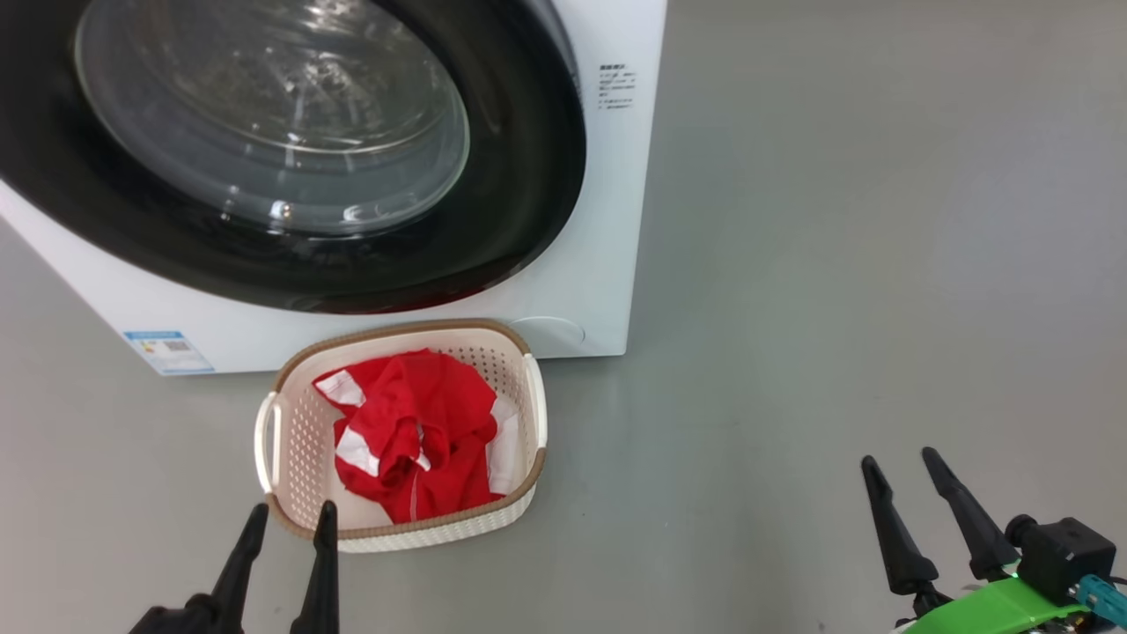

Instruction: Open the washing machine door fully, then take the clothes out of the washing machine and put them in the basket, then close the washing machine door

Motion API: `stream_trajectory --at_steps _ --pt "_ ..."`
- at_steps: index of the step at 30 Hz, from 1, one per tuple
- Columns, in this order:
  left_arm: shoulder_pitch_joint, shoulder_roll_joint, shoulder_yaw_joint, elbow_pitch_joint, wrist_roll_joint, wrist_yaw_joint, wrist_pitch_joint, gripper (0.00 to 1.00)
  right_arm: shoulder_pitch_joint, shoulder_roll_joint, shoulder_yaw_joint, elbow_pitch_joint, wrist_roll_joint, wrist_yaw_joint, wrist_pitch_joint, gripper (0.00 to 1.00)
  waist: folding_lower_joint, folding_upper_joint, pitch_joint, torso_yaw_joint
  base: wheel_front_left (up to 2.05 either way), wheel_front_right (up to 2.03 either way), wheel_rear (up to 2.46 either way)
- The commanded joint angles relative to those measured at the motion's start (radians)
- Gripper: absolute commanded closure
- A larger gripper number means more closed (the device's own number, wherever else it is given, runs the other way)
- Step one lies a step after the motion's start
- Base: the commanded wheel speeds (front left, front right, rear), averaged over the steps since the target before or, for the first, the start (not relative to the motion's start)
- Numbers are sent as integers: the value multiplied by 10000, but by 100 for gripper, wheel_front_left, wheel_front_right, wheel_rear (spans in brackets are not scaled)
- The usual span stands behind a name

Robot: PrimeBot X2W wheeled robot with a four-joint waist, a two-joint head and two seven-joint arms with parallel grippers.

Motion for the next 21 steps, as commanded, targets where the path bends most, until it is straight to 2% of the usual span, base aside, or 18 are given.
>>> stream_trajectory --at_steps 1,21 --pt "2 141 362 -299 7 -55 -80 0 24 -90 138 -275 -35 -11 -63 0 0 -1 -109 -108 0 0 0" --pt "570 126 254 -489 -122 -55 -80 0 610 45 -136 -348 -83 -11 -63 0 0 -1 -435 -277 0 0 0"
